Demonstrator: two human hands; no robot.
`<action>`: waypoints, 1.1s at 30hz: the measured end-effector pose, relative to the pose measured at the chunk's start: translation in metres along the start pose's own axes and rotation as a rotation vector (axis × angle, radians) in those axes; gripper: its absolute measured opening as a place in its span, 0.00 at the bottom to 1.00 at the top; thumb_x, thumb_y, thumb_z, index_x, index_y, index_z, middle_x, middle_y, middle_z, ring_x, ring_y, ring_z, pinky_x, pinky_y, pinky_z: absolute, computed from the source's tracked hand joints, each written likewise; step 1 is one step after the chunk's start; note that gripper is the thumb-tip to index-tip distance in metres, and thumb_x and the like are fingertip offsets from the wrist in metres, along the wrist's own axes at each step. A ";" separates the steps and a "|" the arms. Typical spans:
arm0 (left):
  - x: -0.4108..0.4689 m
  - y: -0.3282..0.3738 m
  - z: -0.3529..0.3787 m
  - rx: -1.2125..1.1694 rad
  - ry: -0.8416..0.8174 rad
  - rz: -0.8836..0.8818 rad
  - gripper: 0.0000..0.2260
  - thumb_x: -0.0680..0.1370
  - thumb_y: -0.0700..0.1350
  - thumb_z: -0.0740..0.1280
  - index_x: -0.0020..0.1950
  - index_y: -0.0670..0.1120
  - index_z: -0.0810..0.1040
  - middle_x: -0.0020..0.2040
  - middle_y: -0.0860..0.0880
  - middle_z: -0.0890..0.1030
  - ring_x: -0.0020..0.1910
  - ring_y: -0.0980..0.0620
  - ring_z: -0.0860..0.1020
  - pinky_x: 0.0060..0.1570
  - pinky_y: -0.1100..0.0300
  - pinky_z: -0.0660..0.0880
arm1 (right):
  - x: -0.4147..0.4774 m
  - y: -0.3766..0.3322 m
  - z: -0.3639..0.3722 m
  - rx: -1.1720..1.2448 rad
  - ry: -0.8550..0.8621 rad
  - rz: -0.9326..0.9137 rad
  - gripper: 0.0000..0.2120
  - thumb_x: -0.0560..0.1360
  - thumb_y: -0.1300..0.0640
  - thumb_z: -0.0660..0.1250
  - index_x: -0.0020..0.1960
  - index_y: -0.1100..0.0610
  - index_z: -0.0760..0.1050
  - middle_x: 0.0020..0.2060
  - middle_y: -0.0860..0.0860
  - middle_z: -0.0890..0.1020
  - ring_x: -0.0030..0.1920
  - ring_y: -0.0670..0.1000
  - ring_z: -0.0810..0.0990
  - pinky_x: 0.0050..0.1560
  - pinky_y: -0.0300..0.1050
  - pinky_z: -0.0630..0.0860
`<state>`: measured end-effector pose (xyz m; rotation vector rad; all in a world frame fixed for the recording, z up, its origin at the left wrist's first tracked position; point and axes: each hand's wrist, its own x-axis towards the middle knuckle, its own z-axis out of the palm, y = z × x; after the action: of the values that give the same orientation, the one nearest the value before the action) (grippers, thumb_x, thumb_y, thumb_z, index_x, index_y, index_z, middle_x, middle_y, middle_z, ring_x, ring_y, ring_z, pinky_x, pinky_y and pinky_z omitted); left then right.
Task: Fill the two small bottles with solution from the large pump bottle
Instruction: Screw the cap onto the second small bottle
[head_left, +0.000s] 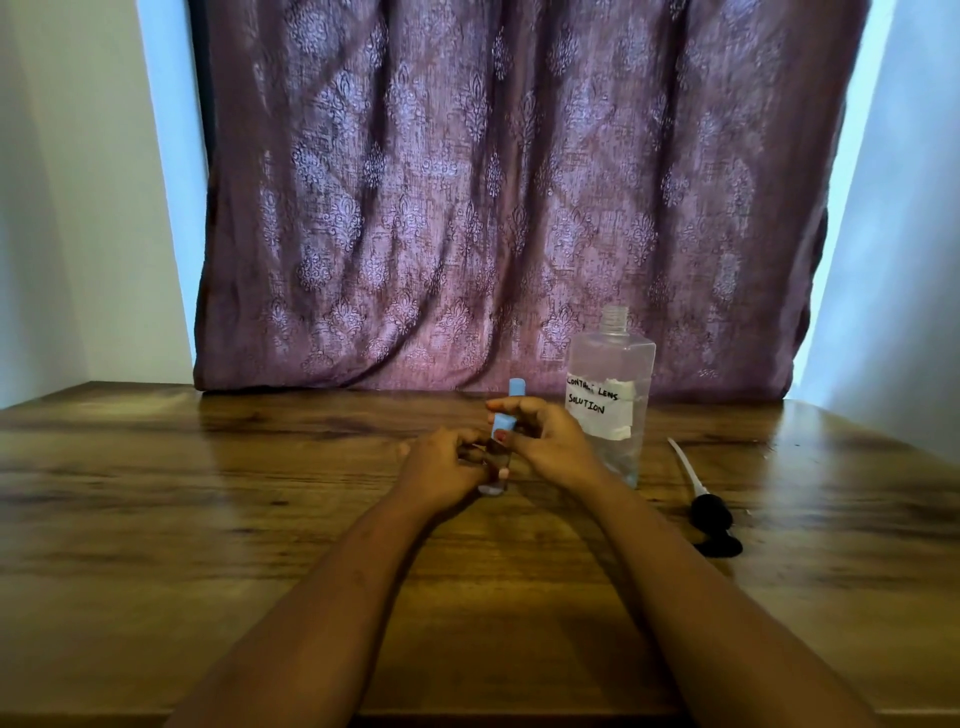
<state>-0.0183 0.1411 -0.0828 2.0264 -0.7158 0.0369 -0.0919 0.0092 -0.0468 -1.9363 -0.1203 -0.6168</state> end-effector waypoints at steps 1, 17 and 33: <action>0.001 0.000 0.000 0.003 -0.001 0.003 0.19 0.61 0.64 0.73 0.52 0.68 0.81 0.46 0.58 0.88 0.53 0.53 0.84 0.66 0.35 0.71 | 0.000 0.001 0.000 -0.012 0.020 -0.008 0.15 0.71 0.69 0.69 0.54 0.57 0.76 0.51 0.54 0.80 0.53 0.50 0.79 0.48 0.32 0.77; -0.010 0.011 -0.006 0.121 0.091 0.017 0.16 0.58 0.65 0.66 0.42 0.63 0.83 0.43 0.54 0.88 0.49 0.50 0.84 0.64 0.42 0.73 | -0.009 0.005 0.020 0.220 0.007 0.164 0.23 0.68 0.67 0.73 0.59 0.57 0.68 0.46 0.51 0.79 0.46 0.52 0.81 0.40 0.45 0.81; 0.023 -0.015 -0.019 0.252 0.303 -0.137 0.21 0.75 0.38 0.69 0.67 0.51 0.78 0.63 0.45 0.84 0.65 0.40 0.79 0.70 0.40 0.72 | 0.077 0.024 0.053 -0.154 0.093 0.272 0.11 0.73 0.68 0.66 0.55 0.59 0.73 0.41 0.52 0.76 0.37 0.45 0.73 0.27 0.22 0.66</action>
<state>0.0132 0.1514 -0.0774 2.2401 -0.3947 0.3628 0.0023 0.0302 -0.0475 -2.0221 0.2519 -0.5447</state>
